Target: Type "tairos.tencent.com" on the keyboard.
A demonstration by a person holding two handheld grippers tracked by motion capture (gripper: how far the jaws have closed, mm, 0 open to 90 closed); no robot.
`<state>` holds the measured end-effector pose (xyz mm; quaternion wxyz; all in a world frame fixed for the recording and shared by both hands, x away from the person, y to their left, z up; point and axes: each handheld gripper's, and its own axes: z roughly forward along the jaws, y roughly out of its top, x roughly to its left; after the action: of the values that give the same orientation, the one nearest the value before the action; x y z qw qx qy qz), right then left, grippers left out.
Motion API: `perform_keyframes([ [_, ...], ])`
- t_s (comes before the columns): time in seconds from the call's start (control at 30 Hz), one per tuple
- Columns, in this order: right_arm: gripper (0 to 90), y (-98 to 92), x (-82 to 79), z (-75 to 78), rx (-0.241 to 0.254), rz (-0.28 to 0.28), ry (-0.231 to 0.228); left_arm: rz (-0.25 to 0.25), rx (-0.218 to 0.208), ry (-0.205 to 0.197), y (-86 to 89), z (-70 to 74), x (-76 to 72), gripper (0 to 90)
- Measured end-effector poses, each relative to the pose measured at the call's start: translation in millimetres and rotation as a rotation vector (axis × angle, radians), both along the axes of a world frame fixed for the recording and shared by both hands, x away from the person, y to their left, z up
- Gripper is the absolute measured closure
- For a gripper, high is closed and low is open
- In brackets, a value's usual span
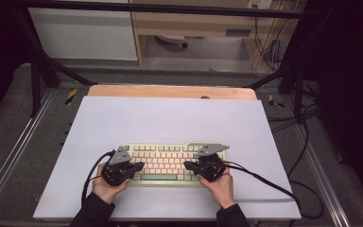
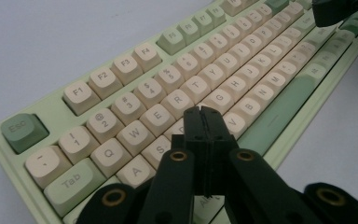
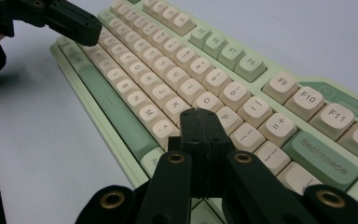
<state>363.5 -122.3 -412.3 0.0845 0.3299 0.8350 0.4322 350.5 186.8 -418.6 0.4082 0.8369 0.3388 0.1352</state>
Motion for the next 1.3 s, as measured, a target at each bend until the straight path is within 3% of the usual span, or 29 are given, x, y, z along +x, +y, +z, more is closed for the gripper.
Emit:
perform_keyframes([
  [0.2, 90.0, -0.2, 0.1, 0.4, 0.004, 0.002, -0.003, -0.021, 0.013, 0.009, -9.8, -3.7, 0.9, 90.0],
  [0.9, 90.0, -0.3, 0.2, 0.4, 0.005, 0.002, -0.005, -0.033, 0.04, 0.019, -16.4, -12.1, 1.2, 90.0],
  [1.3, 90.0, 0.4, 0.0, -0.6, 0.004, 0.002, -0.001, -0.025, 0.025, 0.004, -9.6, -3.6, 0.6, 90.0],
])
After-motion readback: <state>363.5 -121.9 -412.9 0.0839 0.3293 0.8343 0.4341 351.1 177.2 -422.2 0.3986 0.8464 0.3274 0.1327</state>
